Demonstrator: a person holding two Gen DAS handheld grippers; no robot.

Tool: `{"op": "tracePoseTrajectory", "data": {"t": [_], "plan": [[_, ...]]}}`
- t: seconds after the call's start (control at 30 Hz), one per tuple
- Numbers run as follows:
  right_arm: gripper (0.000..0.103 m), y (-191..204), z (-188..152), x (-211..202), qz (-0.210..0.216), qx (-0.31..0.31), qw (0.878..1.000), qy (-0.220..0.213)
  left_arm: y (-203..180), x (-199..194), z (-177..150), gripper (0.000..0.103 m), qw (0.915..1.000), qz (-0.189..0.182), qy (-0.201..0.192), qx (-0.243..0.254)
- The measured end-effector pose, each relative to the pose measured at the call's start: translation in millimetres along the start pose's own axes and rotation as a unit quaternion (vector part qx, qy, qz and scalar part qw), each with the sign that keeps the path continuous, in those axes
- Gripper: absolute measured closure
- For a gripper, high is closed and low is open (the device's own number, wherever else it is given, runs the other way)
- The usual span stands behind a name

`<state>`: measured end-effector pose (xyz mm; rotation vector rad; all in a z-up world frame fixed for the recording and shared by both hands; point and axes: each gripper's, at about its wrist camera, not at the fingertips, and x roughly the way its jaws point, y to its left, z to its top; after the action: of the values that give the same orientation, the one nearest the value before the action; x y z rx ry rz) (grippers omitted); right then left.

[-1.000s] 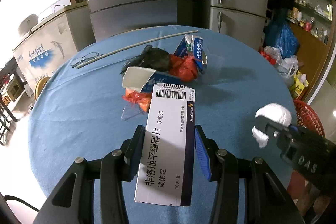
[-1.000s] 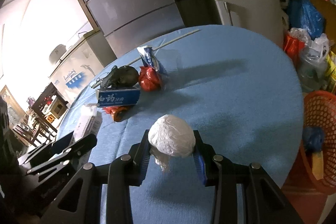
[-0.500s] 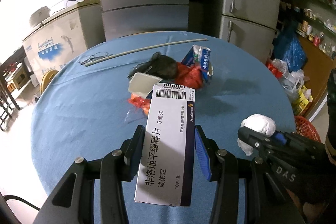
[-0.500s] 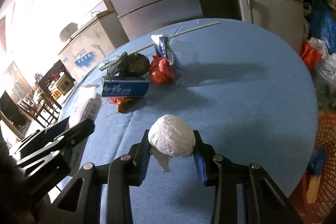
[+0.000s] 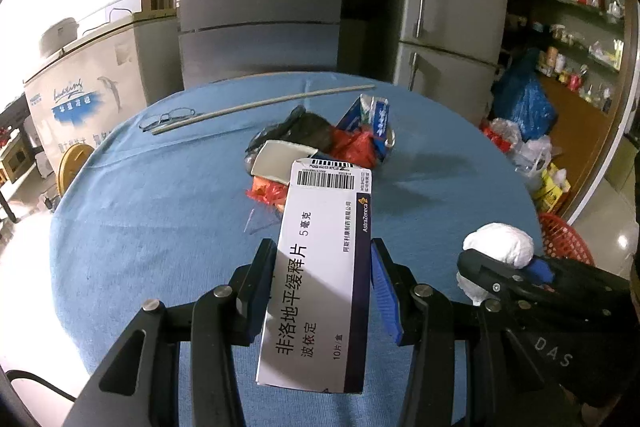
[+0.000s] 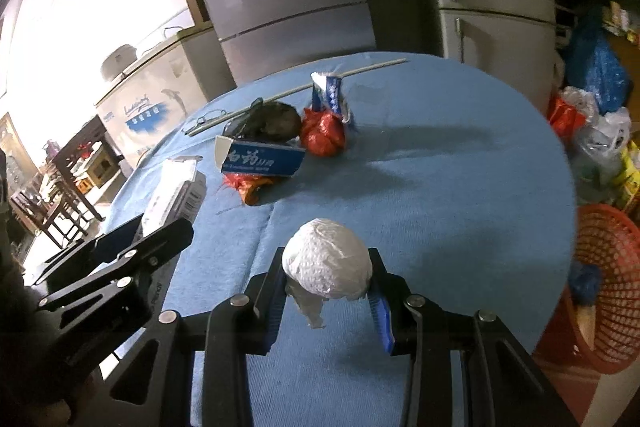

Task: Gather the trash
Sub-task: 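Lift the tissue with the right tool while the left tool holds the white-purple box, then carry both items over the red basket and open the right tool to drop the tissue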

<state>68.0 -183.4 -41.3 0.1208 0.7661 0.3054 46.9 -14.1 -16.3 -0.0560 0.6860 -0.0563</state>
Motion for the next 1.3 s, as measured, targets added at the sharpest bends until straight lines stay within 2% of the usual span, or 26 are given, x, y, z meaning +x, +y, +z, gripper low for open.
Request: {"op": "tracePoseTrajectory", "data": {"t": [0.13, 0.33, 0.8, 1.0, 1.2, 1.3], "plan": [[0.063, -6, 1, -14, -0.005, 0.004, 1.000, -0.013, -6, -8, 2, 0.055, 1.0000, -0.002, -0.008, -0.001], [0.063, -34, 2, -38, -0.015, 0.039, 0.998, -0.047, -27, -10, 10, 0.055, 0.9995, -0.004, -0.011, 0.029], [0.063, -137, -15, -67, -0.061, 0.140, 0.985, -0.078, -132, 12, 30, 0.055, 0.9910, -0.072, 0.008, 0.113], [0.063, -211, -24, -80, -0.126, 0.198, 0.968, -0.087, -174, 20, 30, 0.055, 0.9844, -0.096, 0.015, 0.147], [0.063, -280, -45, -86, -0.183, 0.249, 0.949, -0.069, -218, 25, 28, 0.055, 0.9761, -0.122, 0.025, 0.178], [0.063, -304, -52, -82, -0.196, 0.260, 0.944, -0.050, -238, 29, 27, 0.055, 0.9718, -0.135, 0.030, 0.191]]}}
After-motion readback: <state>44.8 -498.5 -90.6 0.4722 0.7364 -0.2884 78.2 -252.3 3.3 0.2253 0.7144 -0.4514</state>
